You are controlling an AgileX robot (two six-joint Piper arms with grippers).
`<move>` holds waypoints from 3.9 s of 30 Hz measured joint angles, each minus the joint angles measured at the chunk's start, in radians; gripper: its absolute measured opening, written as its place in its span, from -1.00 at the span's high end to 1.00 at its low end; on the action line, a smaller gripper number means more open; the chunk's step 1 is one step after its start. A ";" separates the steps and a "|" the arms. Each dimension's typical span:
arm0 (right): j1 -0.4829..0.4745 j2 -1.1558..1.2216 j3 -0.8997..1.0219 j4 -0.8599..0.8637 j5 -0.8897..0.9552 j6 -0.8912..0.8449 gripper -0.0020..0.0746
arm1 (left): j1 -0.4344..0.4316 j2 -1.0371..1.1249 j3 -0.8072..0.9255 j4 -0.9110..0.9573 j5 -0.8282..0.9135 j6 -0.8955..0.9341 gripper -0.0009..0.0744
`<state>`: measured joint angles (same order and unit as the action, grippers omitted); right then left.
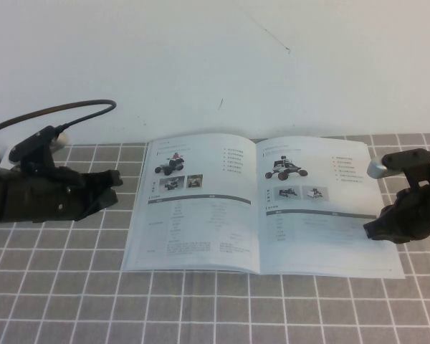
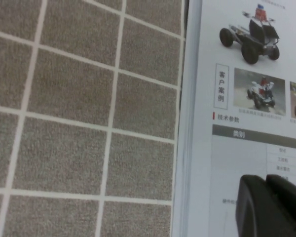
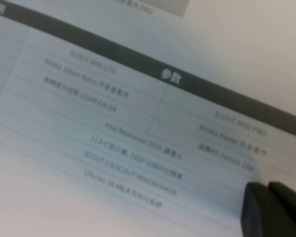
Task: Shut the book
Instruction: 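Close the open booklet and leave it lying on the table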
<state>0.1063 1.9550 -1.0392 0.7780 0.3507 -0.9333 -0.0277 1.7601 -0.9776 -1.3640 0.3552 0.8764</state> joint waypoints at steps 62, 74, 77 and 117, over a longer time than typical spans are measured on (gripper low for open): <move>-0.002 0.027 -0.020 -0.028 0.038 -0.005 0.95 | 0.000 0.315 -0.277 -0.057 0.367 -0.070 -0.21; -0.002 0.027 -0.021 -0.028 0.043 -0.005 0.95 | 0.029 0.315 -0.297 -0.162 0.458 0.059 -0.21; -0.002 0.027 -0.021 -0.028 0.043 -0.005 0.95 | 0.042 0.315 -0.327 -0.027 0.447 0.040 -0.21; -0.005 0.027 -0.021 -0.011 0.046 -0.010 0.95 | -0.001 0.379 -0.477 0.495 0.437 -0.352 -0.21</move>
<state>0.1010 1.9818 -1.0607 0.7671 0.3972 -0.9431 -0.0282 2.1395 -1.4545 -0.8693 0.7923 0.5248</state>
